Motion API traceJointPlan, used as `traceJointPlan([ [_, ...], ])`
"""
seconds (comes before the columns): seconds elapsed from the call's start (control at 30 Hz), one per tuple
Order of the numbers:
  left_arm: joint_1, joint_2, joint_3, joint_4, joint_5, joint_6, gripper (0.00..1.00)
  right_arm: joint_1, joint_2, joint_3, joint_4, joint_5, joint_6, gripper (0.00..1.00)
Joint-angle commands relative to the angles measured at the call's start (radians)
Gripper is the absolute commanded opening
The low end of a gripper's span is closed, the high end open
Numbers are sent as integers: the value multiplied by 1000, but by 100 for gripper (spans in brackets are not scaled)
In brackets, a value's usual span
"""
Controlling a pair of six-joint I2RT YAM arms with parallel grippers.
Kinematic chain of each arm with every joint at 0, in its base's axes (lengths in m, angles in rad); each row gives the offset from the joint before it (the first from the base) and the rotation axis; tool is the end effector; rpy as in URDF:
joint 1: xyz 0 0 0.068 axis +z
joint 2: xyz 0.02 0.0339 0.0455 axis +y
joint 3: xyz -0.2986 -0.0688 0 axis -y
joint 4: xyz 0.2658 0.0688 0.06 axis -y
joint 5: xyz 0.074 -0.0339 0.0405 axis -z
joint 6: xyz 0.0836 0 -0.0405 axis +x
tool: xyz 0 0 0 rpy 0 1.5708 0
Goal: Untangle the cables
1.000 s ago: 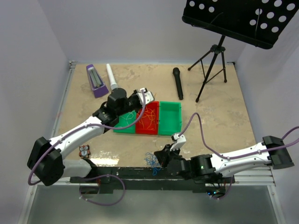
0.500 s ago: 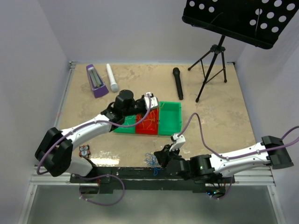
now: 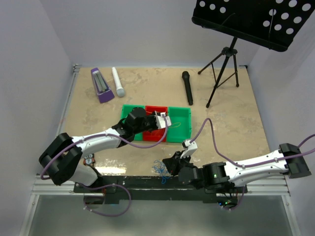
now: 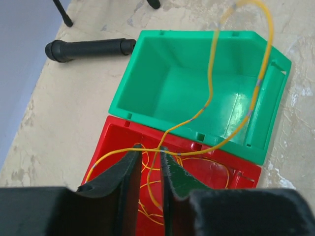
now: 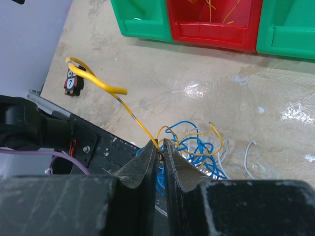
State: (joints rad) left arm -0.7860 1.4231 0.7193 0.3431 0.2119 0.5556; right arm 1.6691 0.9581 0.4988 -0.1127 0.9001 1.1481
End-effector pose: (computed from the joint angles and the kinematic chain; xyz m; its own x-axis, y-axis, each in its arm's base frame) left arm 0.2443 -0.2694 0.2276 0.2263 0.5031 -0.8341 0.8374 0.3370 0.4304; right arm 0.0437 0.2244 0.2255 -0.6013 0.3212 -0.7317 -0.3287 0.7352 0.5929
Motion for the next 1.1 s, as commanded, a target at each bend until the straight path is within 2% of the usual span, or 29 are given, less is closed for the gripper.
traceJointPlan([
  [0.0, 33, -32, 32, 36, 46, -173, 31, 6, -21, 20, -1, 36, 6, 15],
  [0.03, 42, -33, 43, 24, 66, -222, 34, 4, -21, 21, -2, 36, 6, 15],
  [0.1, 53, -41, 63, -30, 136, -293, 42, 4, -18, 20, 2, 33, -1, 23],
  [0.23, 53, -59, 71, -88, 187, -327, 49, 4, -9, 18, 8, 30, -1, 48],
  [0.37, 70, -96, 66, -89, 118, -394, 57, 4, 5, 27, 7, 26, -8, 55],
  [0.53, 126, -130, 106, -108, 127, -516, 60, 4, 25, 66, -56, 28, -19, 63],
  [0.6, 129, -148, 129, -156, 179, -478, 58, 4, 30, 87, -100, 36, -2, 65],
  [0.67, 128, -170, 135, -225, 268, -371, 56, 4, 13, 107, -113, 27, -22, 68],
  [0.8, 129, -214, 132, -375, 314, -197, 53, 4, -36, 170, -169, 14, -21, 79],
  [0.97, 131, -256, 111, -541, 452, -56, 51, 3, -32, 286, -453, 60, 149, 84],
  [1.07, 131, -262, 83, -578, 461, 10, 50, 0, -27, 348, -583, 108, 251, 84],
])
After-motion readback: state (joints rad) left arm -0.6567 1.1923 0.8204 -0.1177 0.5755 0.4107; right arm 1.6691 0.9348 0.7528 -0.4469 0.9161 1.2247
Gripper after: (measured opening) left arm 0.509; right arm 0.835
